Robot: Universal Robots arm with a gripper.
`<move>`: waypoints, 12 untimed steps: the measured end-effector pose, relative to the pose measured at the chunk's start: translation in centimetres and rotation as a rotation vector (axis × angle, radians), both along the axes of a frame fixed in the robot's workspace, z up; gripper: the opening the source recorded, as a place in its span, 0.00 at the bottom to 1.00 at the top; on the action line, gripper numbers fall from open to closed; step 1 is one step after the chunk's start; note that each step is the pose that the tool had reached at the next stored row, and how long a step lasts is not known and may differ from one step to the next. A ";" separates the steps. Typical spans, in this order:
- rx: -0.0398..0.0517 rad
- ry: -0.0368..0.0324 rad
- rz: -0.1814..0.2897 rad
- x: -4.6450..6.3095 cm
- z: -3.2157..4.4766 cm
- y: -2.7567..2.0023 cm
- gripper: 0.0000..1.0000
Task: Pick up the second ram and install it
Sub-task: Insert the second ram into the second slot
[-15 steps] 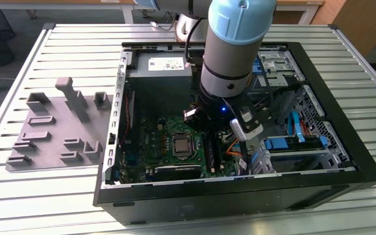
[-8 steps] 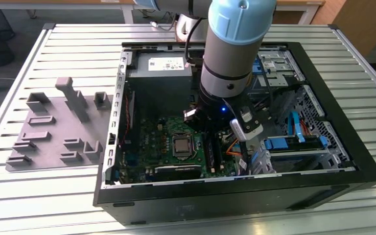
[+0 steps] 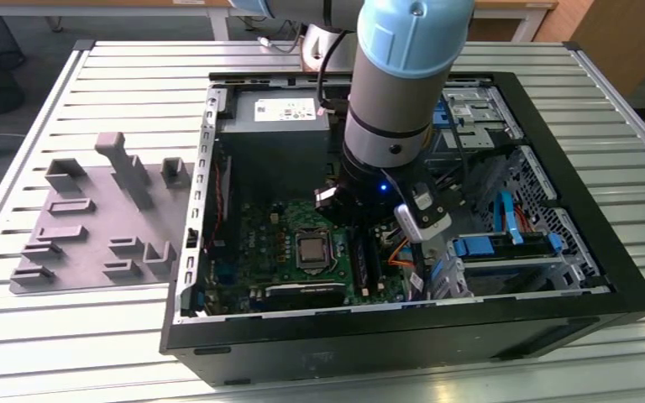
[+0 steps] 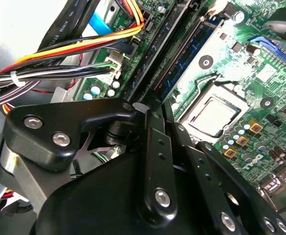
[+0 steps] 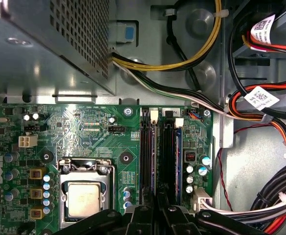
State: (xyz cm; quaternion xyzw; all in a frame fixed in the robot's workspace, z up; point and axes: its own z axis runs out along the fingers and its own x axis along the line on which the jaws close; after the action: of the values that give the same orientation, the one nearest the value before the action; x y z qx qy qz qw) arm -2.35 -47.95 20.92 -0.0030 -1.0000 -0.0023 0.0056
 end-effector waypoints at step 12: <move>0.0003 0.0000 0.000 0.0 0.00 0.00 0.27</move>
State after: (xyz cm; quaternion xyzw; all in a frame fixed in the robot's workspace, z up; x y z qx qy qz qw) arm -2.35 -47.95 20.92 -0.0030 -1.0000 -0.0025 0.0056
